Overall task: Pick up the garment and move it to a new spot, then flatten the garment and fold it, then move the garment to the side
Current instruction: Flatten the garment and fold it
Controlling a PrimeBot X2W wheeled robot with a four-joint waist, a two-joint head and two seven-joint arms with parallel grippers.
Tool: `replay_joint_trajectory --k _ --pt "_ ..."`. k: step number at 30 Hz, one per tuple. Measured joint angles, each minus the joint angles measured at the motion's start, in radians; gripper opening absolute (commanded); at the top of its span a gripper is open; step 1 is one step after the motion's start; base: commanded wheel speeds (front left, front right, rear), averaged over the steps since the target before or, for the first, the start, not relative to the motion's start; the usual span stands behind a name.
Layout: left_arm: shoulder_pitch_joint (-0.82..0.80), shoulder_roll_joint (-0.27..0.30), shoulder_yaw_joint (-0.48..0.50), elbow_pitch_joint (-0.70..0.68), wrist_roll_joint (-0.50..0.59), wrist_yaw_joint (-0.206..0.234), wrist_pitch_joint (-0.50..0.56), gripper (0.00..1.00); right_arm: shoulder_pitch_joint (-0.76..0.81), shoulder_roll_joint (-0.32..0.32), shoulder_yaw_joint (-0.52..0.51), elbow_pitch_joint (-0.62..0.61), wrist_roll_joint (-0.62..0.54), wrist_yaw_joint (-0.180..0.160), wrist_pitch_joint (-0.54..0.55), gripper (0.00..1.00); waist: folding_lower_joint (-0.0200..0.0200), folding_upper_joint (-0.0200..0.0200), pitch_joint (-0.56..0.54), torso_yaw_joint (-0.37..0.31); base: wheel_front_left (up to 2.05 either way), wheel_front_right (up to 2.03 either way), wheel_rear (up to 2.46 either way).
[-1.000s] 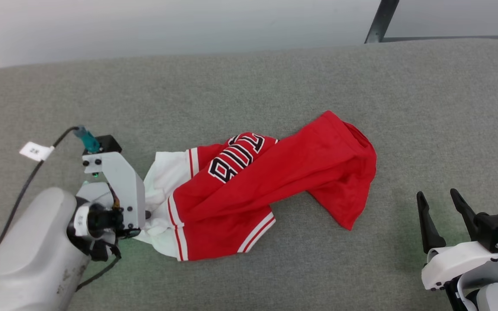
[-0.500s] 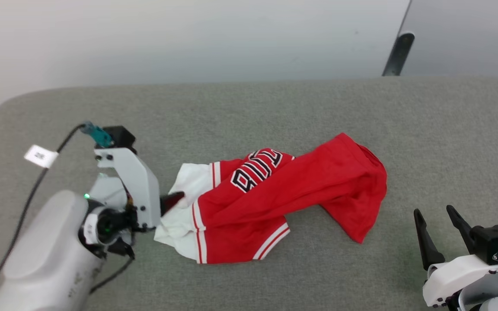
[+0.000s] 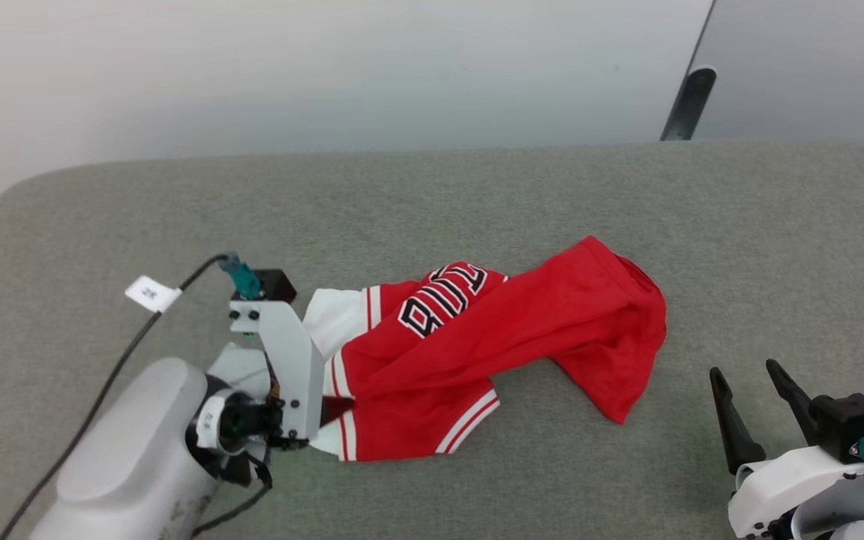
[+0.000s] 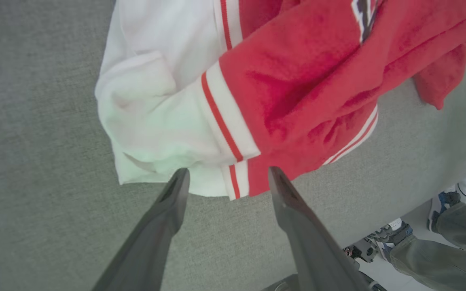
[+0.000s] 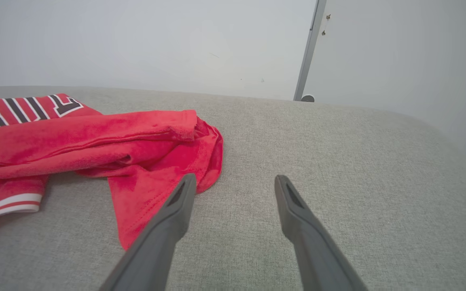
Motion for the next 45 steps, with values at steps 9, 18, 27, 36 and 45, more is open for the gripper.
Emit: replay_joint_trajectory --k 9,18,27,36,45 --pt "-0.031 0.001 -0.021 0.093 0.039 -0.054 -0.055 1.00 -0.003 0.013 0.000 0.005 0.014 0.000 -0.005 1.00 0.0000 0.0000 0.026 -0.047 0.00 0.00 0.00" --pt "-0.085 -0.033 -0.035 0.206 0.041 -0.078 -0.060 0.00 -0.015 0.026 -0.001 0.012 0.018 0.000 -0.016 1.00 0.0000 0.0000 0.065 -0.072 0.00 0.00 0.00" --pt "-0.158 -0.016 -0.051 0.190 0.041 -0.066 0.037 0.00 -0.019 0.030 -0.009 0.029 0.017 0.000 -0.027 1.00 0.0000 0.0000 0.060 -0.069 0.00 0.00 0.00" --pt "-0.276 0.034 -0.065 0.120 0.104 -0.056 0.054 0.00 -0.025 0.034 -0.006 0.041 0.018 0.000 -0.031 1.00 0.0000 0.0000 0.069 -0.066 0.00 0.00 0.00" --pt "-0.429 -0.025 -0.061 0.243 0.146 -0.140 -0.100 0.00 -0.059 0.046 0.037 0.057 0.025 0.000 -0.036 1.00 0.0000 0.0000 0.091 -0.112 0.00 0.00 0.00"
